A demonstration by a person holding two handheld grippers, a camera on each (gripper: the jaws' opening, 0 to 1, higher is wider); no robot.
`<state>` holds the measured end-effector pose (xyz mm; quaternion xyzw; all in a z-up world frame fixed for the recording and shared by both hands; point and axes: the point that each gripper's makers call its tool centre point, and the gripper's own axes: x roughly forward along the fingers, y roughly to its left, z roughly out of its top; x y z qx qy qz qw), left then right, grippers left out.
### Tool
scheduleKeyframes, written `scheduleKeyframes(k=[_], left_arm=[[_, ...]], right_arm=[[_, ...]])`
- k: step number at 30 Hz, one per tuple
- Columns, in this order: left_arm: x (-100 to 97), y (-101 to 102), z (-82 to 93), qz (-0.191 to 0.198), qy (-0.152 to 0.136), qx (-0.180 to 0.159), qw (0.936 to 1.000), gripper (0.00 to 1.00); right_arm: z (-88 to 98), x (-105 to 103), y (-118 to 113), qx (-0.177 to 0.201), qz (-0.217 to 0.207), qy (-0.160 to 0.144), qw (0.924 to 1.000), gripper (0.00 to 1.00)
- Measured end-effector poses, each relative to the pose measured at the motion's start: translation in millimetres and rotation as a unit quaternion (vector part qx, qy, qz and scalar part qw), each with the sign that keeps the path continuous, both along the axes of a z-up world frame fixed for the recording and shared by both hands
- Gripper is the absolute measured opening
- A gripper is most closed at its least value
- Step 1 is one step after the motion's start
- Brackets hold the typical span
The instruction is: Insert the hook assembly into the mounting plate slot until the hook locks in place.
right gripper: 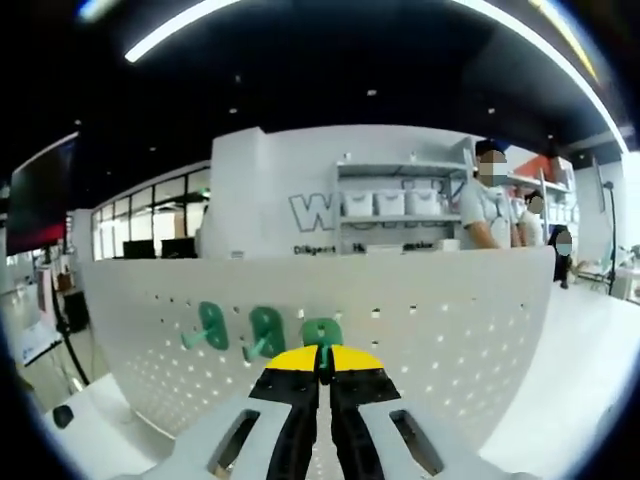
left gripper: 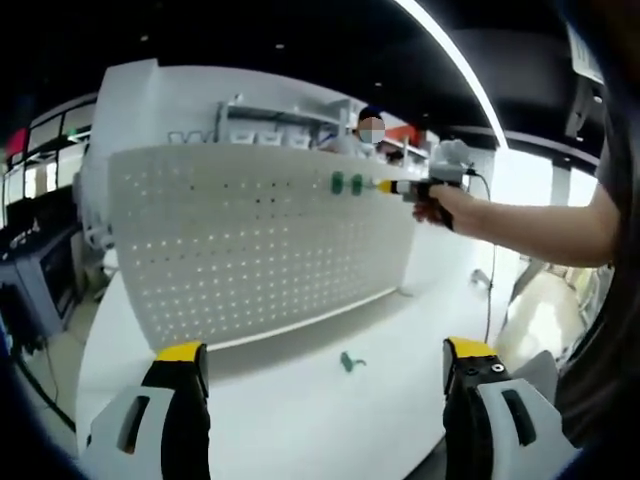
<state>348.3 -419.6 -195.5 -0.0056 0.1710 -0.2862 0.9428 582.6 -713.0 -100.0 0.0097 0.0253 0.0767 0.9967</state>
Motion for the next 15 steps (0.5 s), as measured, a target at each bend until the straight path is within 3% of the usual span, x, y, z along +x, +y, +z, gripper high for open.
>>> scheduleKeyframes(k=[6,15], left_arm=[[-0.1,-0.1,-1.2,0.001,0.001,0.000,1.0000,0.99],[1.1,3.3,-0.9,0.006,0.001,0.000,1.0000,0.99]], right_arm=[[7.7,4.2,-2.8,-0.004,-0.005,-0.014,0.9999,0.01],[4.7,9.0,-6.2,0.001,-0.013,-0.018,0.9998,0.01]])
